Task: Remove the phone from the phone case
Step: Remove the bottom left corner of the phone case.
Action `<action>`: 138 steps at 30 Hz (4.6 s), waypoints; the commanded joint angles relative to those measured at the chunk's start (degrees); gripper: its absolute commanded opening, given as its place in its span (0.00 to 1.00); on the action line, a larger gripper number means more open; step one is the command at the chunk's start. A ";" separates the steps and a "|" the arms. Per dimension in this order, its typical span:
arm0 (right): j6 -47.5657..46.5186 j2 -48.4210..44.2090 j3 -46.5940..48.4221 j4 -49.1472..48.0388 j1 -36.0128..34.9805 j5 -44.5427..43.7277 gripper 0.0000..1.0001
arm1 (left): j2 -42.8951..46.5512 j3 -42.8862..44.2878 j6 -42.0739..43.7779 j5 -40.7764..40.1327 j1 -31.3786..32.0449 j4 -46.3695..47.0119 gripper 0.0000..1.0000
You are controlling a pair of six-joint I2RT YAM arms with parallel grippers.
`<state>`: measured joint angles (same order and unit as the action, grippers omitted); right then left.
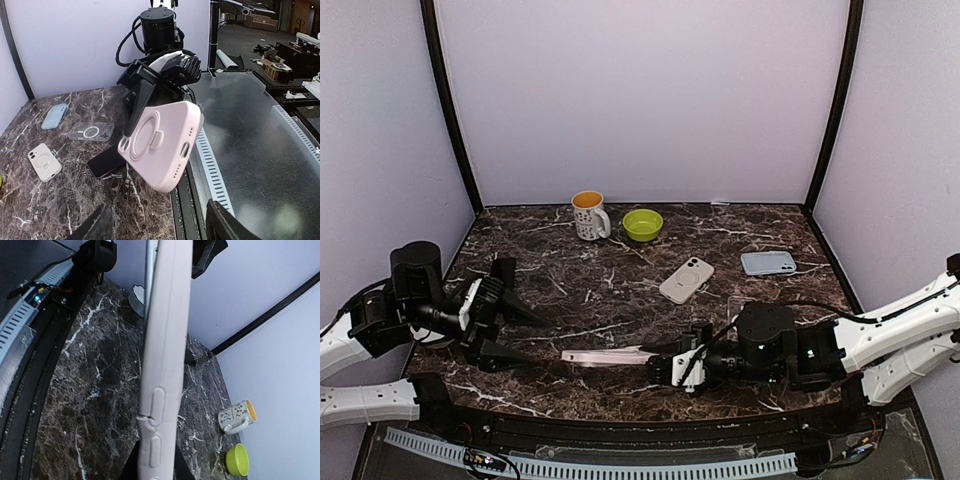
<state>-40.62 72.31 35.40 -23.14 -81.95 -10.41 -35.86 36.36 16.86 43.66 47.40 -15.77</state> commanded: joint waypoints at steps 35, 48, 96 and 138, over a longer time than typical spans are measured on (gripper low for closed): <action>18.32 7.94 16.48 1.62 6.57 29.41 0.00 | 3.51 -5.70 -0.04 14.73 -0.35 16.04 0.43; 17.55 8.43 17.42 1.95 6.59 30.61 0.00 | 1.66 -5.77 0.48 15.04 -0.36 16.11 0.29; -24.17 11.06 23.20 17.28 6.35 20.78 0.00 | -17.06 5.01 20.26 23.62 -0.30 -13.67 0.22; -0.09 3.97 6.47 0.25 6.50 9.30 0.00 | 2.99 -0.87 6.80 -6.82 -0.33 -0.29 0.44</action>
<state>-48.84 79.61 42.46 -11.68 -76.18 1.91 -34.33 37.26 26.02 39.44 47.16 -18.70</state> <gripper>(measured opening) 0.106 0.445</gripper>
